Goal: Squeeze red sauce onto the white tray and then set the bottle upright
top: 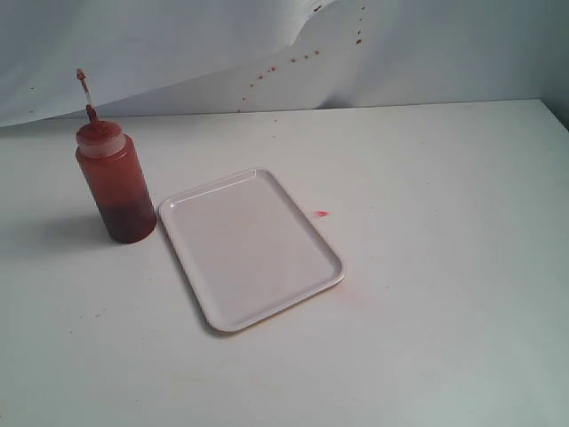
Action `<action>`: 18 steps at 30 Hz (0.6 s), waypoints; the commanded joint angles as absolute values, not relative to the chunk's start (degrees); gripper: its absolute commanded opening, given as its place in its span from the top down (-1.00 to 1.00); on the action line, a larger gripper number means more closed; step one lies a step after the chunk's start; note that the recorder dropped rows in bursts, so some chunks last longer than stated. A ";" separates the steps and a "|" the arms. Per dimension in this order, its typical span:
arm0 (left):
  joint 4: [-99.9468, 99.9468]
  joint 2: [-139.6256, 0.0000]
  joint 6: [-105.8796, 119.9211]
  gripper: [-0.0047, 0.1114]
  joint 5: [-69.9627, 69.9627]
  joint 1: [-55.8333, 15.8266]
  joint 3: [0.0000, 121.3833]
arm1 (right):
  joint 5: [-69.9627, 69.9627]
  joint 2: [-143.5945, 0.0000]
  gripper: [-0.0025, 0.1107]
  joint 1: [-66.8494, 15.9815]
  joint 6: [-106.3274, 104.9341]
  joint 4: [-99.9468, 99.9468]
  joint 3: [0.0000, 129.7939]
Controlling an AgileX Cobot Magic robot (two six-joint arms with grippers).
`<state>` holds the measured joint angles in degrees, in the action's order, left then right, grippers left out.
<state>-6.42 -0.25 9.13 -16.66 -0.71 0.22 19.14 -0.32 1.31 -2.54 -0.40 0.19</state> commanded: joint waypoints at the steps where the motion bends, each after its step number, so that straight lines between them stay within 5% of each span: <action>1: -6.86 0.00 9.08 0.92 -16.31 -0.53 0.00 | 18.96 0.00 0.96 1.12 -2.78 0.00 0.00; 18: -5.35 0.00 9.10 0.92 -14.47 -0.53 0.00 | 18.96 0.00 0.96 1.12 -2.78 0.00 0.00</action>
